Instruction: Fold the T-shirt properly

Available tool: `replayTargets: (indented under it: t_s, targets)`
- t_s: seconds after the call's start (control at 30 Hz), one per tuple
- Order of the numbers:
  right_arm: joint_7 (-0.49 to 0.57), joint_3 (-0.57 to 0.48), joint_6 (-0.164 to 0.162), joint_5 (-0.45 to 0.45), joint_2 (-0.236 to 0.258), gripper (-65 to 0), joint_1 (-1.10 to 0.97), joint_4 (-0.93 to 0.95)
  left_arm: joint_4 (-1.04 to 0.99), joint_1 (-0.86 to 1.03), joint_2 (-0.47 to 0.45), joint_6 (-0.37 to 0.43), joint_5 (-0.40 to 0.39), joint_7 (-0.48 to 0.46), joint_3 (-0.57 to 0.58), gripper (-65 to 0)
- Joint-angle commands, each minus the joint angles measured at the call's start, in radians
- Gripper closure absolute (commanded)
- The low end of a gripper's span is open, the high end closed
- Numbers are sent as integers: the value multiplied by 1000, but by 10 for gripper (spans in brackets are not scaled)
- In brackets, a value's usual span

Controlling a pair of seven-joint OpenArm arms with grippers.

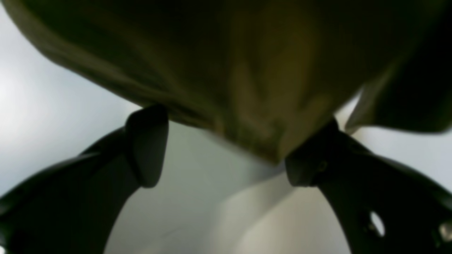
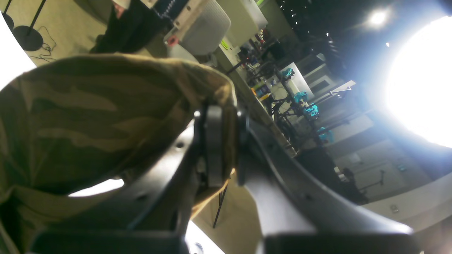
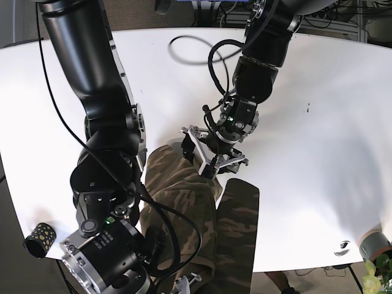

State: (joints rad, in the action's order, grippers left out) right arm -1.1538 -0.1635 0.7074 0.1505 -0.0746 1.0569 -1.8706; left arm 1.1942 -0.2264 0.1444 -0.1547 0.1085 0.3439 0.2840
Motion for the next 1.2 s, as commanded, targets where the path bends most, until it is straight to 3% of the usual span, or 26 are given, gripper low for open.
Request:
replayTargets:
  t_s: [0.0, 0.2, 0.5, 0.77, 1.17]
  targets:
    - [28, 3, -9, 1, -3, 0, 44, -11, 14, -21, 13, -1, -5, -32, 1, -401]
    - [31, 5, -9, 5, 2, 0, 42, -11, 8, -28, 1, -1, 0, -32, 1, -10]
    - [31, 5, -9, 5, 3, 0, 41, -10, 29, -18, -44, 0, -5, -30, -19, 0]
    - [31, 5, -9, 7, 3, 0, 26, -10, 164, 43, -59, -3, -5, -29, -121, 0]
    - [31, 5, -9, 7, 3, 0, 7, -10, 379, 178, -128, -4, -2, -26, -131, 0]
